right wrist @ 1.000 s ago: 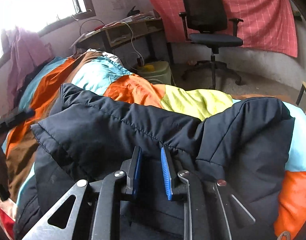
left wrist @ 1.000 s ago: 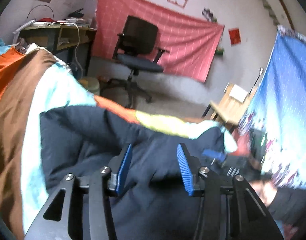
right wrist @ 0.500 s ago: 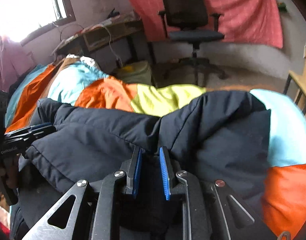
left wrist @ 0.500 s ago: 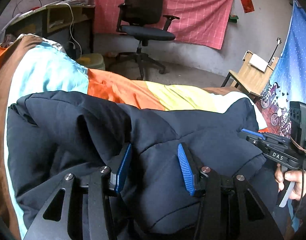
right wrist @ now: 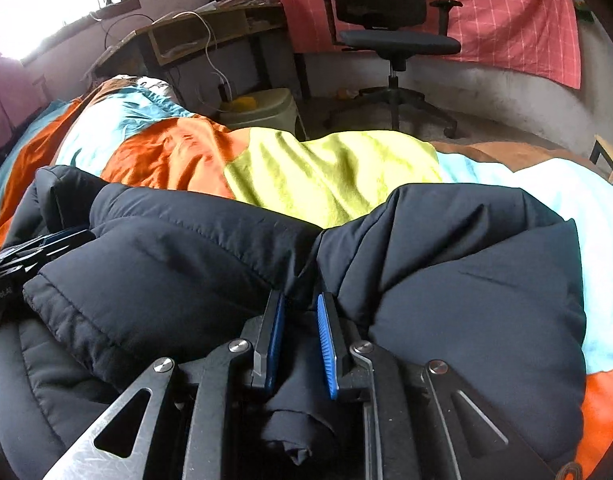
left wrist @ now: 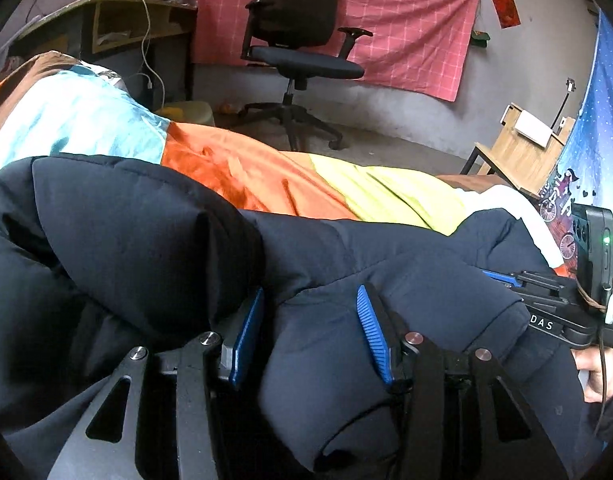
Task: Fold large clothes
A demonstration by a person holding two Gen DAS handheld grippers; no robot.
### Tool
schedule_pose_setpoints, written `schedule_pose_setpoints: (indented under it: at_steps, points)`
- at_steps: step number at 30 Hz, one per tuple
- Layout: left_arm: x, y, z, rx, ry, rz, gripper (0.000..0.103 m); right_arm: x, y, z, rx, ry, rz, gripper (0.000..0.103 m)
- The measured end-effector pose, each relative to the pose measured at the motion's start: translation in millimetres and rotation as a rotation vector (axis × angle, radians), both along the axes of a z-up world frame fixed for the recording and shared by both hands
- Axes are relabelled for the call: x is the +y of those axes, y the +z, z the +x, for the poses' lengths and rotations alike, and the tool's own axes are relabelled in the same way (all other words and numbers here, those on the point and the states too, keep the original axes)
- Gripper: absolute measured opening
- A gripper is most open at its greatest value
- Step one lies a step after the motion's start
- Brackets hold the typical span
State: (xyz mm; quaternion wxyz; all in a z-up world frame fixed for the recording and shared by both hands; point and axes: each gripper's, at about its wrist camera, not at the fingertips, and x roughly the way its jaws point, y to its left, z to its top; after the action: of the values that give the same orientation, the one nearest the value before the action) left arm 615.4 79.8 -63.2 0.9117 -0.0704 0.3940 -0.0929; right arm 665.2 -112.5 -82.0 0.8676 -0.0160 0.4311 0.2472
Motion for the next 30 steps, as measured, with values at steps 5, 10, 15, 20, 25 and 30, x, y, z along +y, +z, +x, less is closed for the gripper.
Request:
schedule_pose_setpoints:
  at_steps: [5, 10, 15, 20, 25, 30]
  points:
    - [7.8, 20.3, -9.4, -0.023, -0.021, -0.066, 0.043, -6.7, 22.1, -9.6, -0.02, -0.013, 0.021, 0.016]
    - [11.7, 36.6, -26.4, -0.033, -0.136, -0.175, 0.043, 6.2, 76.6, -23.8, -0.071, 0.04, 0.117, 0.021]
    - [14.9, 28.0, -26.0, 0.047, -0.2, -0.093, 0.043, 43.3, 69.6, -36.3, -0.016, 0.201, 0.061, 0.021]
    - [9.7, 13.4, -25.8, 0.122, -0.244, 0.011, 0.049, 44.4, 47.2, -56.0, 0.002, 0.238, 0.003, 0.021]
    - [-14.8, -6.5, -24.8, 0.117, -0.21, 0.171, 0.049, 65.6, 23.2, -65.5, -0.062, 0.25, -0.133, 0.021]
    - [-18.3, -25.6, -12.0, 0.112, -0.156, 0.197, 0.05, 66.4, 9.7, -40.2, -0.029, 0.224, -0.075, 0.02]
